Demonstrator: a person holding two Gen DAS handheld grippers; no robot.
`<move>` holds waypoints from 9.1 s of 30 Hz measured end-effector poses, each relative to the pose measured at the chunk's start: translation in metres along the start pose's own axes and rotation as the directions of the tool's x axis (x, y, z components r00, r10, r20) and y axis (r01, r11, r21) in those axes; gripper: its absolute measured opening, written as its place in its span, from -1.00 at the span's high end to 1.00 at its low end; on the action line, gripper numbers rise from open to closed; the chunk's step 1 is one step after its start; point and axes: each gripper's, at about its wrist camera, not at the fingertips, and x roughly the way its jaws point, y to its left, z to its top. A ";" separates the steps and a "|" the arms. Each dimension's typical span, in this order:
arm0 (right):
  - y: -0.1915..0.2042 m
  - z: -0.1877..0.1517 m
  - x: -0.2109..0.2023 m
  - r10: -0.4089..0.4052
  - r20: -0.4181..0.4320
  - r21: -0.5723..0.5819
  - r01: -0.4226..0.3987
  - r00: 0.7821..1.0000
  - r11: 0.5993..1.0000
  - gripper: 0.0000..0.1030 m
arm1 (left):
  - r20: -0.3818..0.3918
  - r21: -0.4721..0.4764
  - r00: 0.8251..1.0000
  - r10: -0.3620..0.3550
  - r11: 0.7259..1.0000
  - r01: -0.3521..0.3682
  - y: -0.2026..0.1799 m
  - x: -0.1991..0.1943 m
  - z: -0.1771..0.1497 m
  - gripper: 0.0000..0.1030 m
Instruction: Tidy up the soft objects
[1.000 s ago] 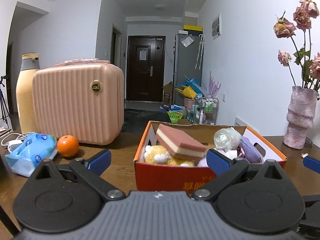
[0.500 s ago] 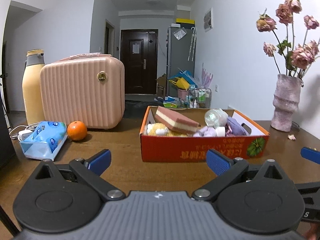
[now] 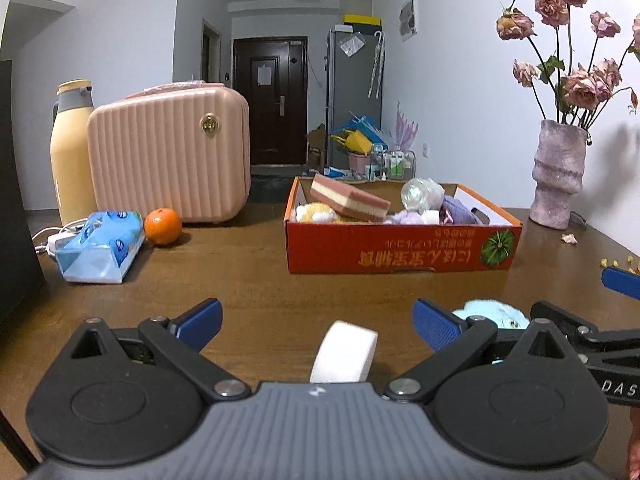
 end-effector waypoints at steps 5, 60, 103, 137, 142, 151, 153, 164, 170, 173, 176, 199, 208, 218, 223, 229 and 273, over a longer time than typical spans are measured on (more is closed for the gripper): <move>0.000 -0.001 -0.003 0.001 -0.012 0.004 -0.001 1.000 1.000 -1.00 | -0.034 0.017 0.999 -0.017 1.000 0.018 -0.002 0.003 -0.005 -1.00; 0.026 -0.012 0.090 0.085 -0.384 0.082 -0.057 0.920 0.995 -1.00 | -0.017 0.058 1.000 -0.026 0.998 0.026 -0.002 0.023 -0.001 0.43; 0.019 0.014 0.043 0.020 -0.069 0.059 -0.016 0.997 0.998 -0.35 | 0.006 0.065 0.999 -0.032 0.997 0.031 -0.003 0.022 0.001 0.43; -0.021 0.039 0.109 -0.105 0.091 0.096 0.096 0.990 0.991 -0.35 | 0.100 -0.019 0.994 -0.041 0.999 0.043 -0.054 0.094 0.063 0.42; -0.026 0.043 0.124 -0.105 0.098 0.091 0.097 0.990 0.991 -0.35 | 0.111 -0.024 0.993 -0.047 0.998 0.050 -0.063 0.112 0.073 0.42; -0.040 0.051 0.161 -0.106 0.100 0.088 0.098 0.989 0.991 -0.35 | 0.123 -0.034 0.991 -0.060 0.997 0.065 -0.076 0.150 0.092 0.42; -0.042 0.053 0.169 -0.106 0.103 0.084 0.097 0.989 0.992 -0.35 | 0.126 -0.034 0.990 -0.060 0.997 0.064 -0.078 0.160 0.097 0.42; -0.054 0.063 0.217 -0.111 0.100 0.073 0.104 0.989 0.992 -0.35 | 0.131 -0.048 0.990 -0.043 0.998 0.050 -0.084 0.205 0.117 0.42; -0.058 0.067 0.240 -0.110 0.083 0.076 0.103 0.991 0.992 -0.35 | 0.114 -0.058 0.993 -0.022 0.998 0.029 -0.084 0.235 0.127 0.42; -0.059 0.069 0.252 -0.102 0.072 0.086 0.096 0.992 0.992 -0.35 | 0.094 -0.058 0.995 -0.017 0.998 0.022 -0.083 0.252 0.130 0.42; -0.058 0.071 0.264 -0.096 0.065 0.076 0.091 0.993 0.993 -0.35 | 0.087 -0.047 0.996 -0.005 0.999 0.009 -0.083 0.263 0.131 0.42; -0.059 0.064 0.264 -0.093 0.037 0.077 0.090 0.995 0.993 -1.00 | 0.163 -0.098 0.982 0.098 0.992 -0.083 -0.076 0.242 0.125 -1.00; -0.062 0.064 0.246 -0.115 0.091 0.091 0.106 0.989 0.990 -1.00 | 0.174 -0.131 0.980 0.099 0.988 -0.076 -0.063 0.220 0.122 -1.00; -0.057 0.055 0.205 -0.143 0.128 0.088 0.133 0.981 0.987 -1.00 | 0.186 -0.087 0.978 0.096 0.993 -0.081 -0.056 0.181 0.106 -1.00; -0.055 0.049 0.179 -0.164 0.130 0.091 0.153 0.978 0.984 -1.00 | 0.210 -0.037 0.972 0.108 0.994 -0.102 -0.058 0.154 0.090 -1.00; -0.051 0.041 0.144 -0.173 0.133 0.082 0.163 0.976 0.983 -1.00 | 0.211 -0.014 0.972 0.106 0.994 -0.106 -0.054 0.117 0.072 -1.00; 0.006 -0.003 -0.158 -0.052 0.029 0.065 0.050 0.998 0.997 -1.00 | 0.080 -0.016 0.996 -0.038 0.999 0.040 -0.022 -0.136 -0.044 -1.00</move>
